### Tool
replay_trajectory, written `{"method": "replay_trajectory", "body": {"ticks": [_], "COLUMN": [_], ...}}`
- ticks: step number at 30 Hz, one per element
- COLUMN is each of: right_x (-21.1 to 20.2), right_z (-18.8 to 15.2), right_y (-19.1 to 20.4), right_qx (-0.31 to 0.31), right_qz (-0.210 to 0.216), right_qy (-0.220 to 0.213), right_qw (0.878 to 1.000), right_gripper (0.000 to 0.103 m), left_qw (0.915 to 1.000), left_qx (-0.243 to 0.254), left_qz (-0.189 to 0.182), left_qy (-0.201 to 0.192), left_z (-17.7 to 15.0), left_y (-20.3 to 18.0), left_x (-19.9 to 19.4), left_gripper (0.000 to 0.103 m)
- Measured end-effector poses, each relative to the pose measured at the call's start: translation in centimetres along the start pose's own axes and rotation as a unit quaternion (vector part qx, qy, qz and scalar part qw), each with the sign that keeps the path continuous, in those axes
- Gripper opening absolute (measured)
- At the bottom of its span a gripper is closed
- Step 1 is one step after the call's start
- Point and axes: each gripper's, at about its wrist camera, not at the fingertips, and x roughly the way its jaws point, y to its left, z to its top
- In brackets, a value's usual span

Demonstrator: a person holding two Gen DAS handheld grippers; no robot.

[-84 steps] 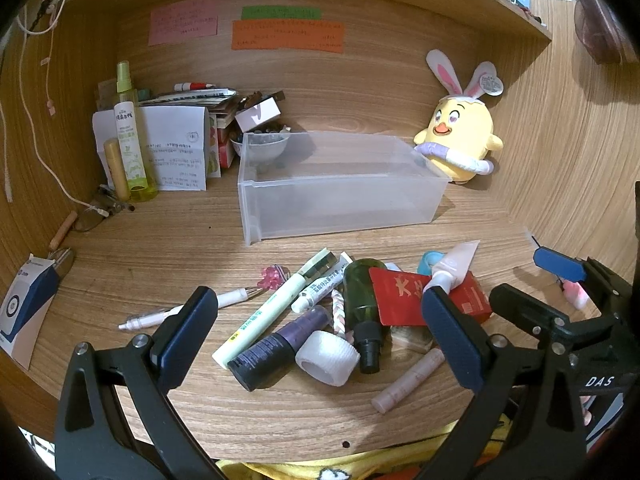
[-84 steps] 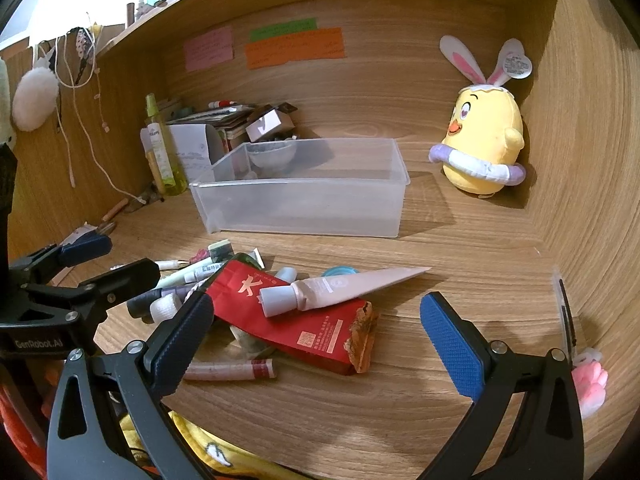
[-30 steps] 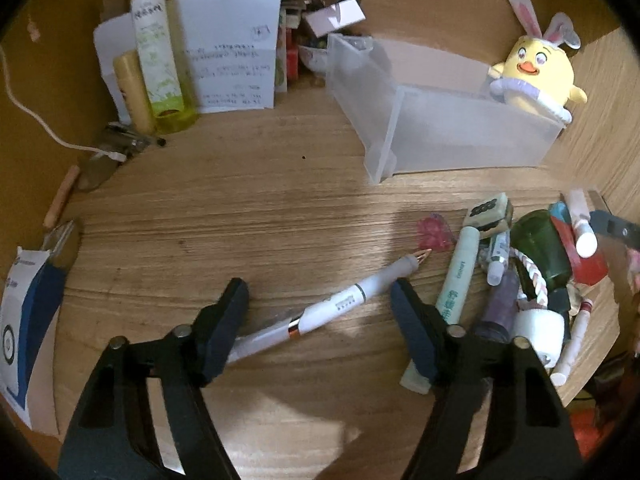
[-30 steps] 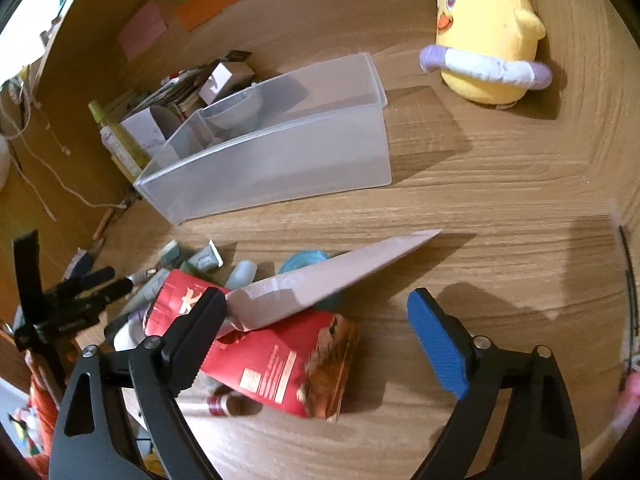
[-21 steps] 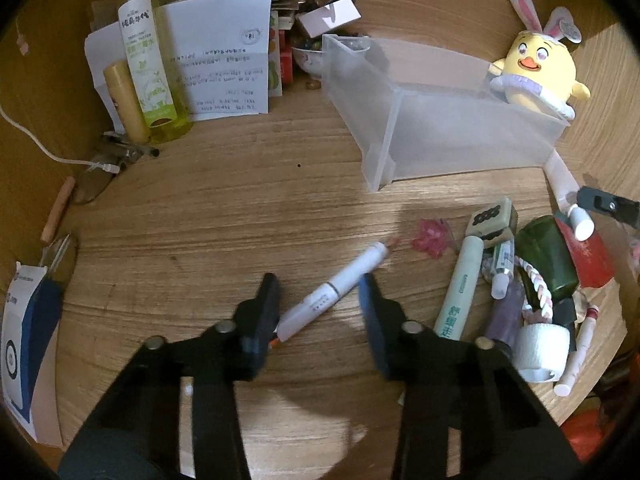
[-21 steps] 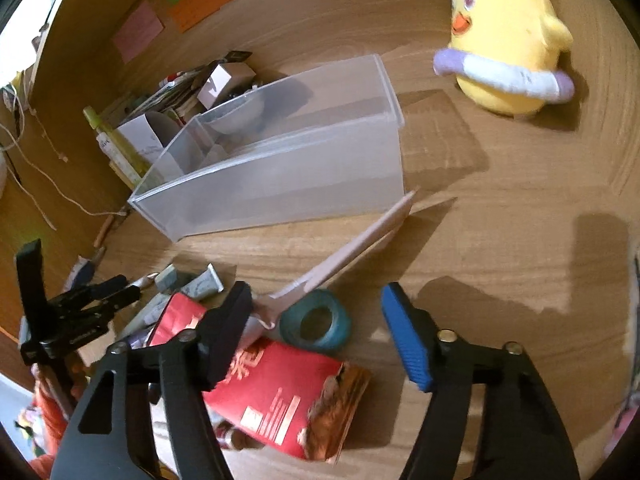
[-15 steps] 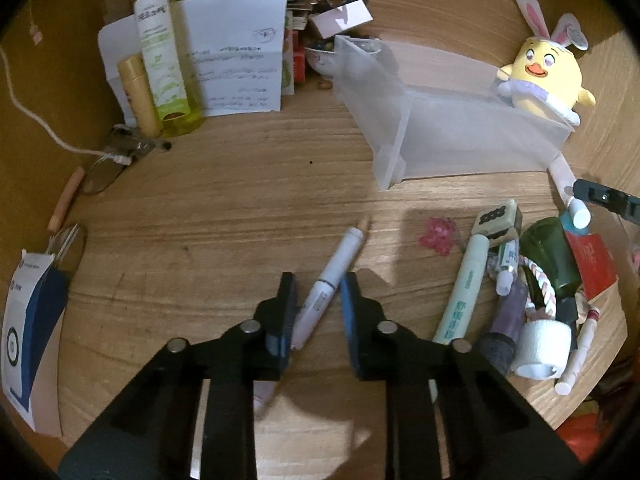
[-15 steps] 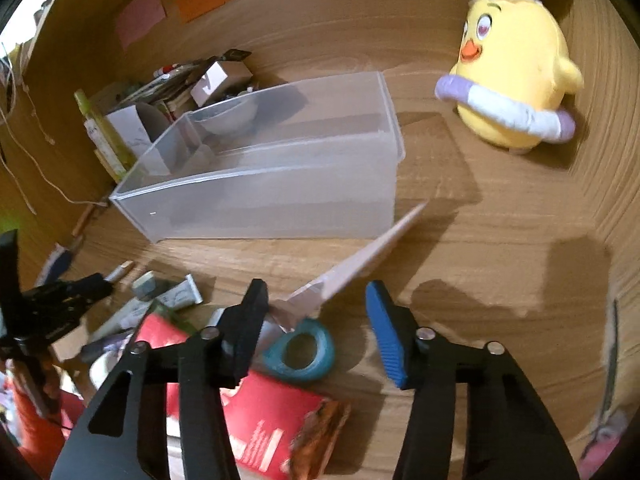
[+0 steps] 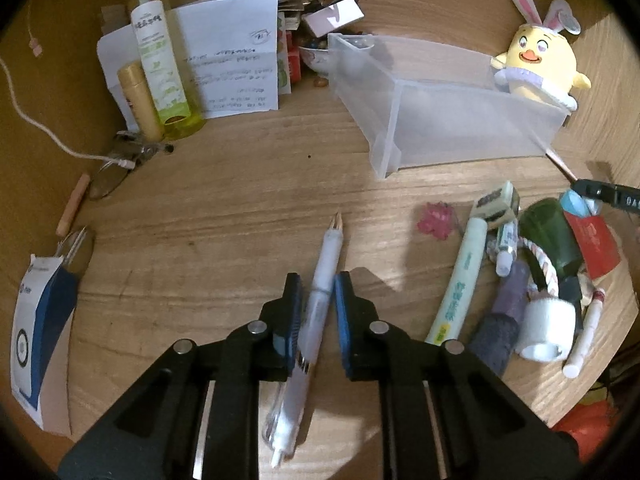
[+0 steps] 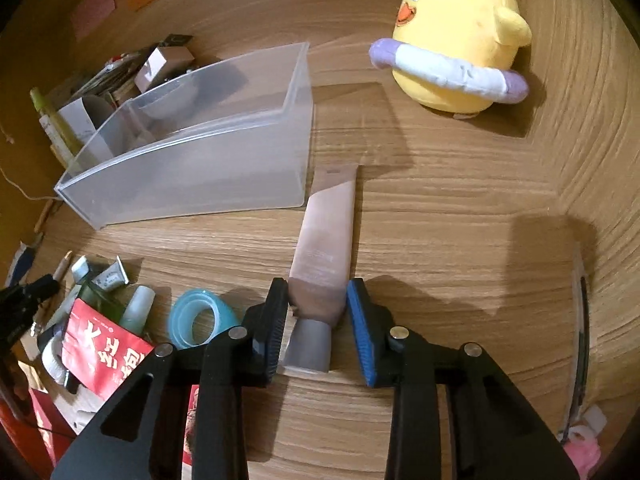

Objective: Organize objects
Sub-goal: 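Grasp the white pen with the left tool while the right tool grasps the beige tube, then carry the pen and tube into the clear box and open both tools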

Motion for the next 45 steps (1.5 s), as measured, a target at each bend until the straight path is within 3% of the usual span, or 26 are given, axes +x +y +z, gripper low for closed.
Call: {"method": "replay_trajectory", "body": {"ticks": [5, 8, 14, 21, 32, 39, 45], "right_x": [0.4, 0.0, -1.4, -5.1, -10.0, -11.9, -13.3], "right_z": [-0.3, -0.7, -2.0, -2.0, 0.2, 1.6, 3.4], "right_y": [1.2, 1.0, -0.4, 0.0, 0.7, -0.7, -0.2], "right_qx": [-0.039, -0.041, -0.016, -0.013, -0.006, 0.013, -0.009], "right_qz": [-0.037, -0.05, -0.05, -0.037, -0.017, -0.027, -0.019], "right_qy": [-0.011, -0.017, -0.03, -0.091, -0.177, -0.206, -0.226], "right_qw": [0.999, 0.998, 0.998, 0.995, 0.984, 0.978, 0.974], "right_gripper": [0.029, 0.02, 0.02, 0.019, 0.019, 0.019, 0.019], "left_qw": [0.9999, 0.9998, 0.9989, 0.9957, 0.9849, 0.9793, 0.9754], "left_qx": [0.003, -0.004, -0.035, -0.049, -0.04, -0.033, -0.03], "left_qz": [0.004, 0.012, 0.006, -0.002, -0.02, -0.03, -0.034], "left_qy": [-0.01, -0.013, -0.031, -0.079, -0.167, -0.198, -0.216], "left_z": [0.3, -0.1, -0.6, 0.6, 5.0, 7.9, 10.4], "left_y": [-0.3, -0.4, 0.4, 0.0, -2.1, -2.9, -3.4], "left_x": [0.3, 0.1, -1.0, -4.0, -8.4, -9.8, -10.4], "left_gripper": [0.011, 0.01, 0.01, 0.01, 0.01, 0.01, 0.01]}}
